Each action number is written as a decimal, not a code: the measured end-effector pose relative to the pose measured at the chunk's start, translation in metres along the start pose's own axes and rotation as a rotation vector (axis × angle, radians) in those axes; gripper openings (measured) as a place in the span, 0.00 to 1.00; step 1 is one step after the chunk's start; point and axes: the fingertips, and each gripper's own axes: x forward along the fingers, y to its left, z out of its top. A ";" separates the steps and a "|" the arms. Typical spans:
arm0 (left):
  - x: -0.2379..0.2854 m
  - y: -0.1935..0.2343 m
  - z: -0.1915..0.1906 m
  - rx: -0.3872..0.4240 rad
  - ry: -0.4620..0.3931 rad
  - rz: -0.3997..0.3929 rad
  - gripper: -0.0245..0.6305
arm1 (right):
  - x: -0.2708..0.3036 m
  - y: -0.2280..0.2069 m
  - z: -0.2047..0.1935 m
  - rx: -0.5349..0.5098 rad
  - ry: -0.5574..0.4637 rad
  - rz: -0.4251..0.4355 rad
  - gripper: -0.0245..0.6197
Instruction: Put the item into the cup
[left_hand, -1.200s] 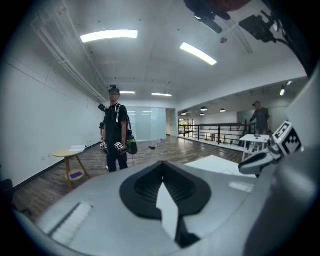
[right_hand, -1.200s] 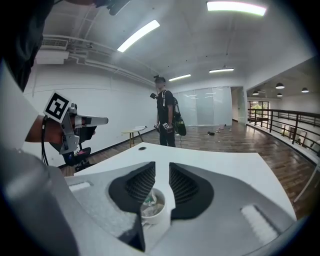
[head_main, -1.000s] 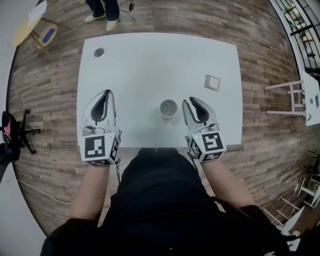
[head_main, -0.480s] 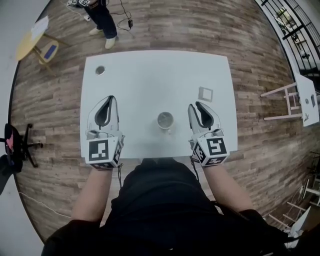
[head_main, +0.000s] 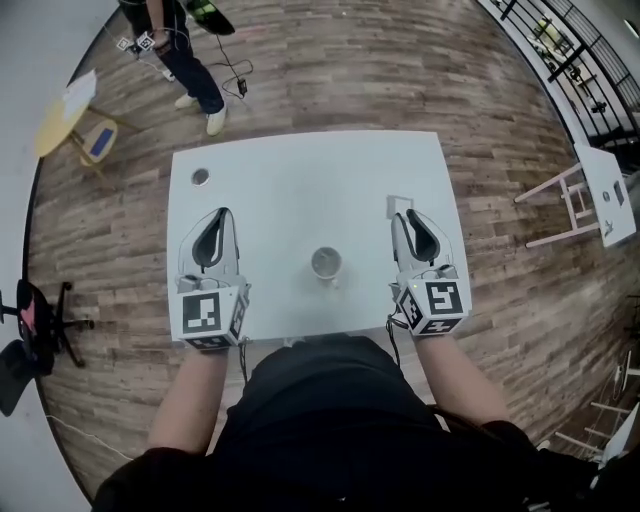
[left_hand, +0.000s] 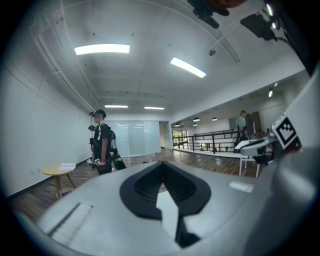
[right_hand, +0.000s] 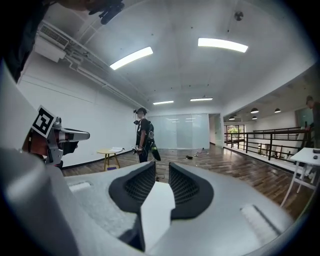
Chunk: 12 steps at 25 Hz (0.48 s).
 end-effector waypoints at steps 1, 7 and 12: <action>0.000 0.001 0.003 0.005 -0.005 -0.002 0.05 | -0.002 -0.002 0.005 0.002 -0.019 -0.012 0.18; 0.000 0.007 0.012 0.023 -0.017 -0.008 0.05 | -0.012 -0.013 0.035 -0.027 -0.105 -0.054 0.13; 0.004 0.010 0.020 0.027 -0.018 0.018 0.05 | -0.018 -0.029 0.044 -0.042 -0.138 -0.105 0.06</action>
